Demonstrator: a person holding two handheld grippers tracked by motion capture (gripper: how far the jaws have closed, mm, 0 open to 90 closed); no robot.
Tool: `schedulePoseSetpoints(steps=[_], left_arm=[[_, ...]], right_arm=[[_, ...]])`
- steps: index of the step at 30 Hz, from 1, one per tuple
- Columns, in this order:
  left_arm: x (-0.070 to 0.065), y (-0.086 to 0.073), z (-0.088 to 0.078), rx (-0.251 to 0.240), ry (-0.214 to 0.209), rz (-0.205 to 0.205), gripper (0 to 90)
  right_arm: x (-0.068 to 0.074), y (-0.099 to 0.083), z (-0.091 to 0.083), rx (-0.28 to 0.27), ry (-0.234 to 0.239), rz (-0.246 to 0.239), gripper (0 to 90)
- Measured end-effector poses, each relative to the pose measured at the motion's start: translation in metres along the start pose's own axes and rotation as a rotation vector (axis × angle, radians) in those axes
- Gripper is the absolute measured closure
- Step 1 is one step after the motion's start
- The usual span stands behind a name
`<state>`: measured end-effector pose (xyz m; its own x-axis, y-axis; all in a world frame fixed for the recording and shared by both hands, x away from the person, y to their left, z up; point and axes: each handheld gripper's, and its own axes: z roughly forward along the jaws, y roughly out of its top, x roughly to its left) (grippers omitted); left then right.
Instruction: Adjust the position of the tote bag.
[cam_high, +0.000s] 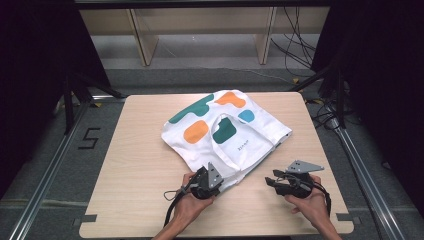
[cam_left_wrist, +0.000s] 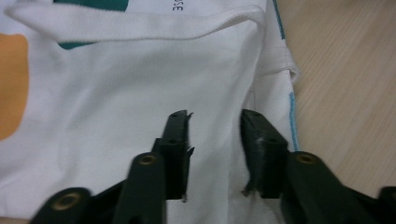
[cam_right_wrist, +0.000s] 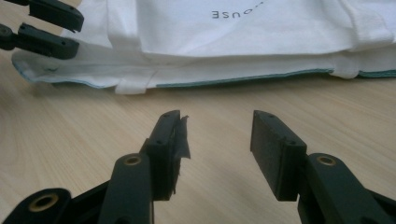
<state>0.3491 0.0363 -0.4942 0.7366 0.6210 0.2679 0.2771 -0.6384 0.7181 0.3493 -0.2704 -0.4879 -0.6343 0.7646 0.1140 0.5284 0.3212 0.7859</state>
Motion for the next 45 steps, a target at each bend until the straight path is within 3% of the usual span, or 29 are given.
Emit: schedulePoseSetpoints(steps=[1,2,3,5,7,8,9,10,11,13,15,16,17,19,21,22,24,25,26,27,28,29,30,32,37,38,41,43,45], left_arm=[[0.0,-0.001,0.0,0.005,-0.004,0.009,79.2],[0.003,-0.004,-0.001,0.014,-0.01,0.021,84.7],[0.004,-0.006,-0.002,0.013,-0.013,0.022,86.1],[0.008,-0.009,-0.007,0.015,-0.017,0.038,87.5],[0.009,-0.012,-0.012,0.019,-0.017,0.04,87.8],[0.012,-0.017,-0.018,0.017,-0.023,0.043,87.8],[0.014,-0.021,-0.022,0.018,-0.02,0.039,87.9],[0.02,-0.033,-0.033,0.025,-0.008,0.032,87.9],[0.02,-0.033,-0.033,0.025,-0.008,0.032,87.9],[0.035,-0.053,-0.05,0.036,0.023,0.01,87.9],[0.04,-0.059,-0.057,0.037,0.037,-0.004,87.8],[0.05,-0.068,-0.067,0.03,0.059,-0.032,87.7],[0.055,-0.072,-0.071,0.037,0.06,-0.035,87.7],[0.058,-0.074,-0.073,0.036,0.073,-0.043,87.6],[0.069,-0.078,-0.079,0.028,0.102,-0.076,87.5],[0.069,-0.078,-0.079,0.028,0.102,-0.076,87.5],[0.076,-0.081,-0.08,0.013,0.103,-0.122,87.3],[0.076,-0.081,-0.08,0.013,0.103,-0.122,87.2],[0.077,-0.08,-0.081,0.013,0.1,-0.102,87.0],[0.077,-0.08,-0.081,0.019,0.101,-0.1,87.0],[0.076,-0.08,-0.08,0.007,0.1,-0.128,87.0],[0.076,-0.079,-0.081,0.01,0.102,-0.125,87.0],[0.076,-0.079,-0.081,0.011,0.105,-0.123,86.8],[0.077,-0.08,-0.08,0.014,0.098,-0.114,86.2],[0.077,-0.081,-0.079,0.022,0.09,-0.122,84.8],[0.077,-0.082,-0.078,0.026,0.093,-0.125,83.0],[0.077,-0.083,-0.076,0.037,0.086,-0.124,75.7],[0.077,-0.085,-0.074,0.035,0.063,-0.121,72.5],[0.075,-0.087,-0.069,0.043,0.057,-0.139,61.9]], right_arm=[[-0.003,0.0,-0.001,0.001,-0.017,-0.032,53.8],[-0.004,0.0,0.0,-0.001,-0.01,-0.025,53.8],[-0.004,0.0,0.0,0.004,0.011,-0.025,53.8],[-0.004,0.0,-0.001,-0.009,-0.018,-0.018,53.8],[-0.005,0.0,-0.003,0.002,-0.016,-0.024,53.8],[-0.003,0.0,-0.004,0.004,-0.025,0.003,53.8],[-0.006,0.0,-0.005,-0.006,-0.032,-0.021,53.9],[-0.01,0.0,-0.006,-0.021,-0.026,-0.018,53.9],[-0.01,0.0,-0.006,-0.021,-0.026,-0.018,53.9],[-0.014,-0.001,-0.01,-0.023,-0.063,0.006,53.9],[-0.017,-0.001,-0.011,-0.03,-0.067,-0.011,53.9],[-0.02,0.0,-0.013,-0.039,-0.091,-0.009,53.3],[-0.019,0.0,-0.013,-0.029,-0.099,0.007,51.8],[-0.021,0.001,-0.012,-0.029,-0.098,-0.014,48.9],[-0.019,0.002,-0.005,-0.006,-0.133,-0.015,41.5],[-0.018,0.003,-0.002,0.004,-0.142,-0.025,39.1],[-0.016,0.005,0.003,0.014,-0.158,-0.052,37.5],[-0.015,0.006,0.007,0.02,-0.158,-0.066,36.3],[-0.016,0.007,0.011,0.024,-0.174,-0.111,34.9],[-0.014,0.008,0.016,0.053,-0.172,-0.13,34.1],[-0.013,0.009,0.021,0.07,-0.178,-0.154,33.9],[-0.009,0.009,0.026,0.101,-0.182,-0.15,33.0],[-0.009,0.009,0.03,0.125,-0.186,-0.193,32.4],[-0.006,0.011,0.036,0.155,-0.196,-0.195,32.4],[-0.012,0.017,0.044,0.139,-0.243,-0.198,32.6],[-0.015,0.019,0.048,0.161,-0.249,-0.19,32.7],[-0.019,0.021,0.053,0.149,-0.25,-0.175,33.7],[-0.02,0.026,0.054,0.148,-0.241,-0.194,40.1],[-0.021,0.028,0.055,0.116,-0.207,-0.259,55.5]])
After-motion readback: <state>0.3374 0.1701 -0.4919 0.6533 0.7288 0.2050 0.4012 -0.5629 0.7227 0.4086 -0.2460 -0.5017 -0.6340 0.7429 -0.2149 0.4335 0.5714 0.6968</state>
